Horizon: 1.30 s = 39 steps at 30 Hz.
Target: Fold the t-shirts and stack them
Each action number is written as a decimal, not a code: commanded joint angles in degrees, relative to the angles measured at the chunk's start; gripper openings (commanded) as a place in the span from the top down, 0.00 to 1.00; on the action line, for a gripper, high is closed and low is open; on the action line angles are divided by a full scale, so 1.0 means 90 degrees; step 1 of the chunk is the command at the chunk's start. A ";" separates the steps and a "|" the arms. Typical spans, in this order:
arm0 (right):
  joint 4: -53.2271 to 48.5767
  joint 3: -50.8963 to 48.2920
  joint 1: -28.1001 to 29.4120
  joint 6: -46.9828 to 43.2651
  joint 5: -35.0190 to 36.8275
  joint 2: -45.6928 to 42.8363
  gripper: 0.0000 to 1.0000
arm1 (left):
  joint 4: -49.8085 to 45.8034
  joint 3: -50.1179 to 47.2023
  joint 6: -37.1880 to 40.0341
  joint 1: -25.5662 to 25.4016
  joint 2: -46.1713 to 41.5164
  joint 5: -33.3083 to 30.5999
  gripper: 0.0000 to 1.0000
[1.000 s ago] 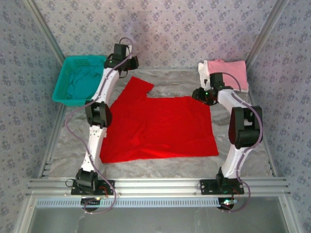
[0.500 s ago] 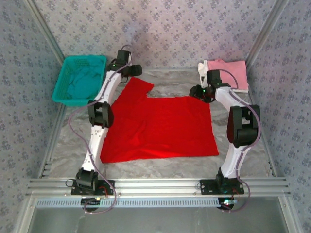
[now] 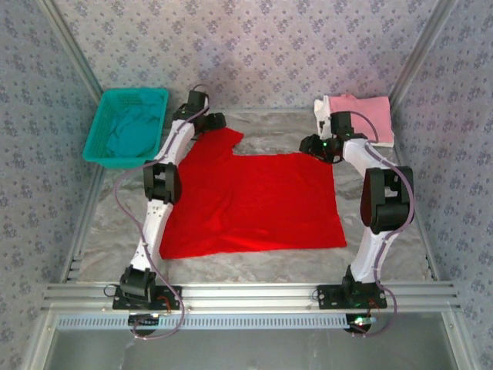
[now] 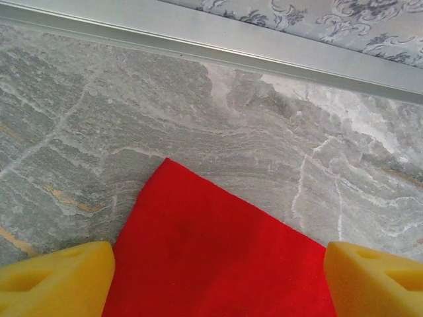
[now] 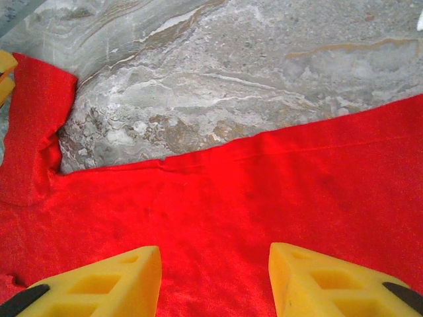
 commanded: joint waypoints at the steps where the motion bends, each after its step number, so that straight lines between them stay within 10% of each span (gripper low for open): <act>1: 0.0069 -0.0181 -0.0082 0.0075 -0.0219 -0.0011 0.51 | -0.0122 0.0100 -0.0251 0.0025 0.0277 0.0277 0.19; 24: -0.0160 -0.0159 -0.0223 -0.0107 -0.0025 0.0131 0.51 | -0.0164 0.0083 0.0551 -0.0339 -0.0336 0.0053 0.97; 39: -0.2069 0.1842 -0.0028 -0.0232 0.2083 0.1497 0.51 | -0.0052 0.0082 0.1179 -0.0228 -0.1084 -0.0176 1.00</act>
